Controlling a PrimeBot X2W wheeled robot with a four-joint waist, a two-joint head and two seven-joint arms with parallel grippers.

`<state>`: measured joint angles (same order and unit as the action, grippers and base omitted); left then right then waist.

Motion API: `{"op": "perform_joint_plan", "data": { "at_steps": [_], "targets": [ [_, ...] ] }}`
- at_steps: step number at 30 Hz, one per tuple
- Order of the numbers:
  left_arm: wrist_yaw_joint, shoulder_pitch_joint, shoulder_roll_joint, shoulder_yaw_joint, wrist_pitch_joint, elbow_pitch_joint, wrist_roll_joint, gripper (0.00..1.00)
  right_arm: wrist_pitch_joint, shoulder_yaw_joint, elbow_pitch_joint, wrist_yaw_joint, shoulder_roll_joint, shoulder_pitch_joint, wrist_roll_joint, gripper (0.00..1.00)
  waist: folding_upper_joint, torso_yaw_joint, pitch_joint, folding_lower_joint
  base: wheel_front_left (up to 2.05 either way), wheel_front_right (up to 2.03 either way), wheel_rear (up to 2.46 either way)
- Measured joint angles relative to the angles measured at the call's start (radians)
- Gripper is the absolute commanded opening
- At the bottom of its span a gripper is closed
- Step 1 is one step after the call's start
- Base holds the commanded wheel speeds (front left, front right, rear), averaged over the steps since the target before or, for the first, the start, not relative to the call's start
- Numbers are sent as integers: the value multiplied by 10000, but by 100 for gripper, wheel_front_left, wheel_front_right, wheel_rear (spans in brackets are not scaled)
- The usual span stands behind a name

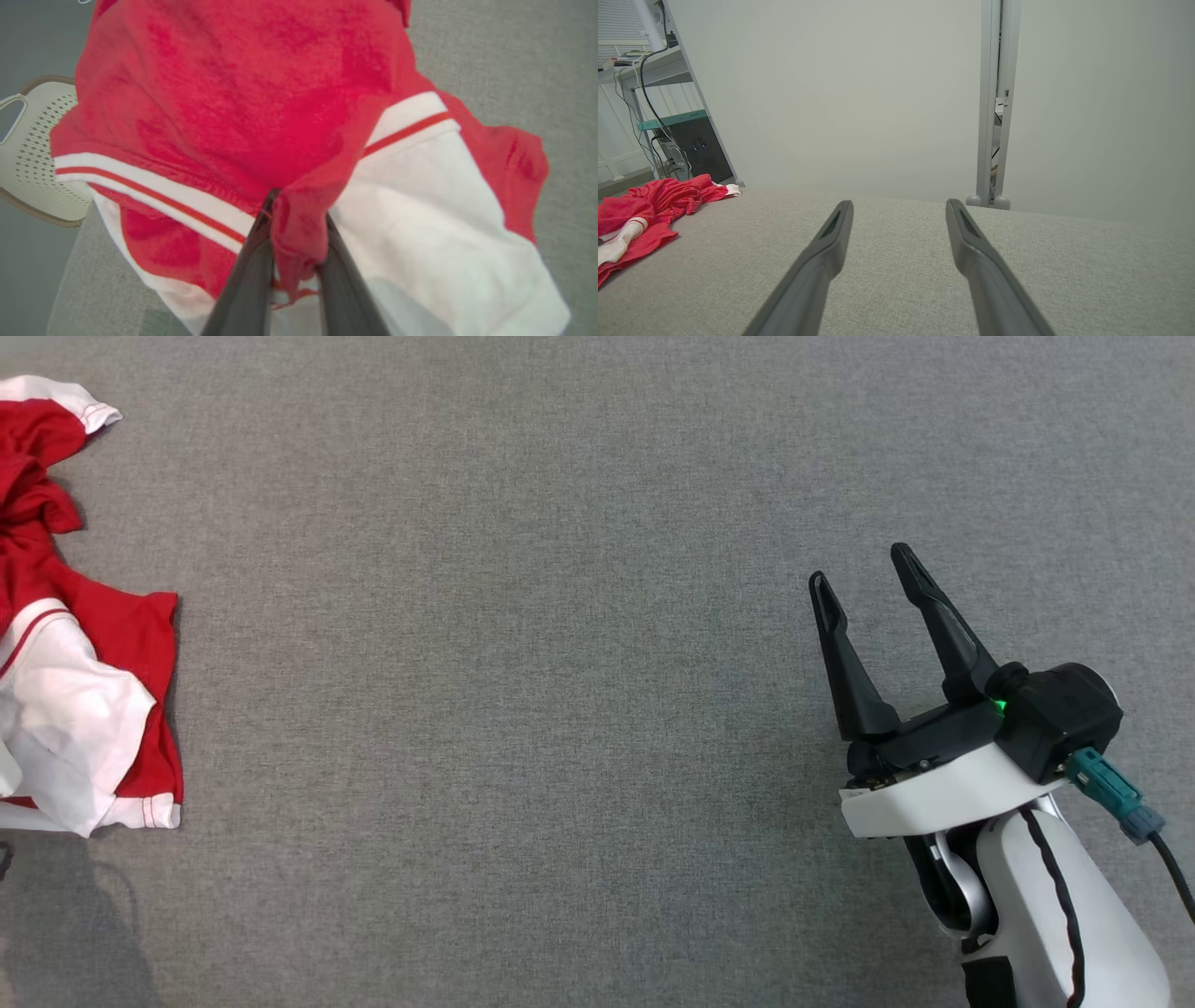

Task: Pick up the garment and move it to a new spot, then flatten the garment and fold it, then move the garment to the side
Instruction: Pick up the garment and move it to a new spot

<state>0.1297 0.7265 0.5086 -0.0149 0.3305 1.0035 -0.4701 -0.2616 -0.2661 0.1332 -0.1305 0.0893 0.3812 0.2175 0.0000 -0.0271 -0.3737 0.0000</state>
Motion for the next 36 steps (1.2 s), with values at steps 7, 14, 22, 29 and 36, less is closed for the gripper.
{"op": "perform_joint_plan", "data": {
  "at_steps": [7, 14, 22, 29, 36],
  "targets": [
    [0, 203, 199, 706, -353, 31, -251, 0, 0, -19, 125, 0, -61, 2, -71, 100, 0, -71, 226, 0, 0, 0, 0],
    [0, 440, 748, 1768, -577, -876, -506, 0, 0, -10, 305, 0, -215, -264, 38, 100, 0, -75, 1037, 0, 0, 0, 0],
    [0, 514, 1070, 2830, -207, -2621, -840, 0, 0, -6, 441, 0, -357, -697, 245, 100, 0, 85, 2077, 0, 0, 0, 0],
    [0, 515, 1126, 3363, 493, -4757, -1116, 0, 0, 58, 500, 0, -403, -1099, 362, 100, 0, 524, 2846, 0, 0, 0, 0],
    [0, 517, 372, 3931, 1122, -6865, -1538, 0, 0, 65, 506, 0, -414, -1285, 539, 100, 0, 1132, 3416, 0, 0, 0, 0]
  ]
}}
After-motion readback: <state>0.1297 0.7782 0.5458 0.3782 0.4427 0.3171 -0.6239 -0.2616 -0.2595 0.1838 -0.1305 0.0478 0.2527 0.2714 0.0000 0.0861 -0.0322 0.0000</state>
